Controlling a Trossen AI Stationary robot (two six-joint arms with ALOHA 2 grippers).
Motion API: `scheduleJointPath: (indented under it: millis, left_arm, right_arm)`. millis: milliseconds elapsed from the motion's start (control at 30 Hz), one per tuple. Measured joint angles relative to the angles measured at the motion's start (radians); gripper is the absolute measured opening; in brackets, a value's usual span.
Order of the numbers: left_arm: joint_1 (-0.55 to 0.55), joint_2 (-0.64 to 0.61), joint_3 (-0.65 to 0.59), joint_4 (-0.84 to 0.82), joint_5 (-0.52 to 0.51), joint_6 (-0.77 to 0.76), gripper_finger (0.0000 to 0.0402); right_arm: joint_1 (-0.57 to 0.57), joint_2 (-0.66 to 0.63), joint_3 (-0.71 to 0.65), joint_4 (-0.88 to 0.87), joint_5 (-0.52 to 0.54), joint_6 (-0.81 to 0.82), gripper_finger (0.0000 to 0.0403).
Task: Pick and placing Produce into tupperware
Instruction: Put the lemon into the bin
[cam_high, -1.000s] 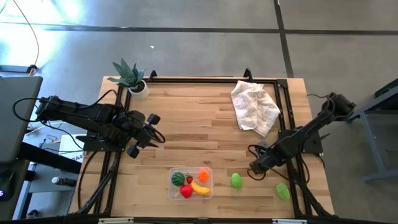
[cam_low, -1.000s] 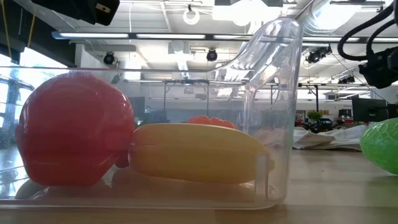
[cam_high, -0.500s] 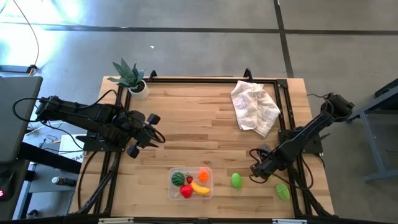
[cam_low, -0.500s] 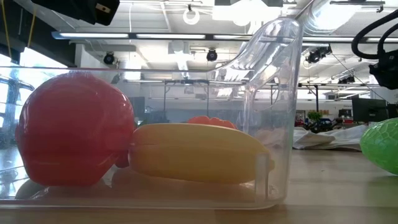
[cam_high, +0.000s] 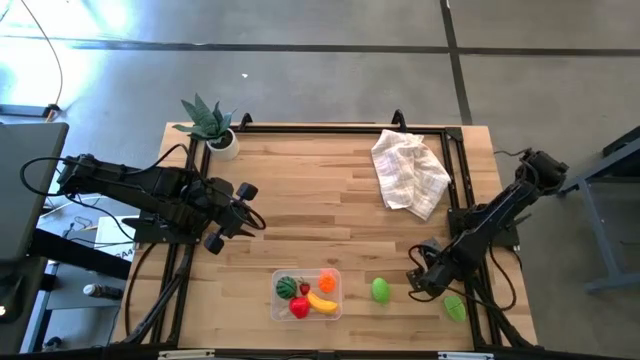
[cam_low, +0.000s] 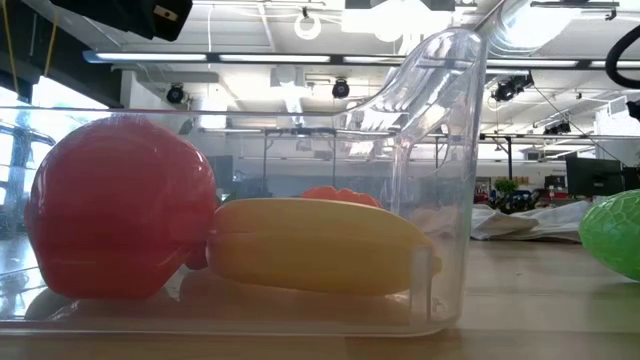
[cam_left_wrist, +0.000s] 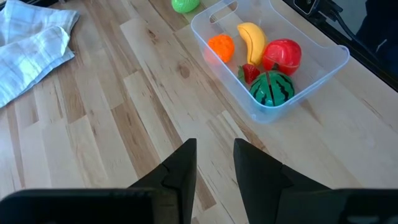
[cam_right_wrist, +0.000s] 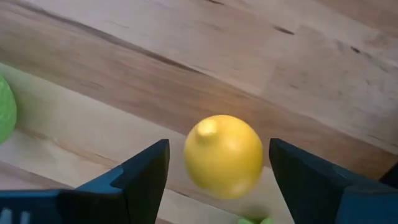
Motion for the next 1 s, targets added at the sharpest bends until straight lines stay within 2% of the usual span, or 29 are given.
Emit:
scheduleJointPath:
  millis: [400, 833, 1000]
  left_arm:
    - [0.0, 0.0, 0.0, 0.0, 0.0, 0.0, 0.0095]
    - [0.0, 0.0, 0.0, 0.0, 0.0, 0.0, 0.0095]
    - [0.0, 0.0, 0.0, 0.0, 0.0, 0.0, 0.0095]
  right_arm:
    - [0.014, 0.062, 0.0, 0.033, -0.003, -0.008, 0.0268]
    - [0.014, 0.074, 0.0, 0.014, 0.015, -0.025, 0.0267]
    - [0.014, 0.074, 0.0, 0.01, 0.015, -0.03, 0.0253]
